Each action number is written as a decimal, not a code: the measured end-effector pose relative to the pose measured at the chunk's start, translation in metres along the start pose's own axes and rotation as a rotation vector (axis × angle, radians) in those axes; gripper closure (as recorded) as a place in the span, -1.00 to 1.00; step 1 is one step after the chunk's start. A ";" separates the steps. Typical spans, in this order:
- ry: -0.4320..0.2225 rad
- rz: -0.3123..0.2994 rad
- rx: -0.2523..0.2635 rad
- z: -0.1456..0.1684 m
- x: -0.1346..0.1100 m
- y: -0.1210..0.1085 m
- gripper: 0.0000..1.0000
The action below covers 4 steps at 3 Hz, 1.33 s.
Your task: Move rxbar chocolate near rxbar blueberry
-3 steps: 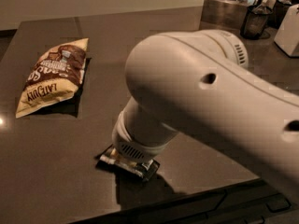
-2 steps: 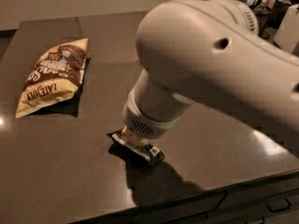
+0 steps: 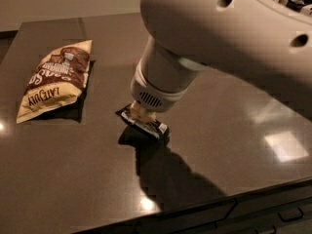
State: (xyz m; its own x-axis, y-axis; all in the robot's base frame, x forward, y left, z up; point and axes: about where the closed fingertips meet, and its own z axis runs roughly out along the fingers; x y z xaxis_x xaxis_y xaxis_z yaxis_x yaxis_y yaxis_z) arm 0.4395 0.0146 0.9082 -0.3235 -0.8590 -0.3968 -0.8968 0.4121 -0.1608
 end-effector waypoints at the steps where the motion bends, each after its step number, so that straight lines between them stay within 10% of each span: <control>1: 0.007 -0.005 0.053 0.001 -0.016 -0.046 1.00; 3: 0.033 0.011 0.128 0.016 -0.037 -0.104 1.00; 4: 0.035 0.007 0.144 0.014 -0.039 -0.108 0.56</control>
Offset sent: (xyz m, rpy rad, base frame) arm 0.1158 -0.0102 0.0149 -0.0503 -0.0799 -0.0453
